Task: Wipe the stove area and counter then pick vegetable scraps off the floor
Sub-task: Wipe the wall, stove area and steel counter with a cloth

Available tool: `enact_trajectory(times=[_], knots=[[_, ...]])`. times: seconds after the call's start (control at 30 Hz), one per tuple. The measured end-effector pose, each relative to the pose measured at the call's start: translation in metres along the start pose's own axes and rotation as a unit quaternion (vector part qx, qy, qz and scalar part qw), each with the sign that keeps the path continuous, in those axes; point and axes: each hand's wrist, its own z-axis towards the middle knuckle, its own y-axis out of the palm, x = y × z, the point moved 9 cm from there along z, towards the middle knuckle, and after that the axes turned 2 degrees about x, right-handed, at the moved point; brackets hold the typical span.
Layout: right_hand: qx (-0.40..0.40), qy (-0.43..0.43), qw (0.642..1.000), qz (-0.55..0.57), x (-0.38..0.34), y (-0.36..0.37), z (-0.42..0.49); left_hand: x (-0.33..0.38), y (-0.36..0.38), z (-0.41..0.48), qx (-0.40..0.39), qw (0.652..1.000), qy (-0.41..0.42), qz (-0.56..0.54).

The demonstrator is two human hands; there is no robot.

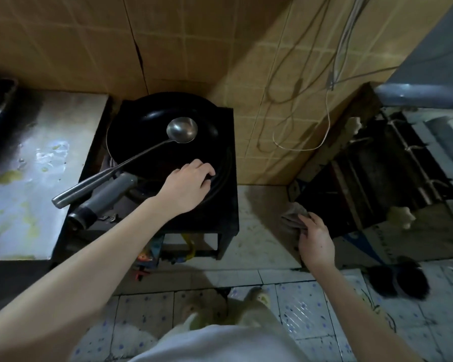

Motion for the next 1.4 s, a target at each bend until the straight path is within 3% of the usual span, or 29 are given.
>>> enact_trajectory(times=[0.17,0.43,0.63,1.1,1.4], knots=[[-0.020,-0.021,1.000,-0.004,0.028,-0.004,0.030,0.026,0.015,0.021,0.001,1.000,-0.017,0.007],[-0.120,-0.092,0.988,0.030,0.066,0.001,0.094,0.074,0.078,0.049,-0.001,0.986,-0.159,-0.058],[-0.153,-0.119,0.981,0.030,0.092,0.001,0.126,0.099,0.117,0.056,-0.010,0.978,-0.197,-0.064],[-0.163,-0.077,0.983,0.028,0.116,0.059,0.173,0.113,0.192,0.087,-0.114,0.975,-0.175,-0.080],[-0.143,-0.157,0.977,0.013,0.145,0.153,0.216,0.101,0.300,0.118,-0.095,0.975,-0.189,-0.069]])
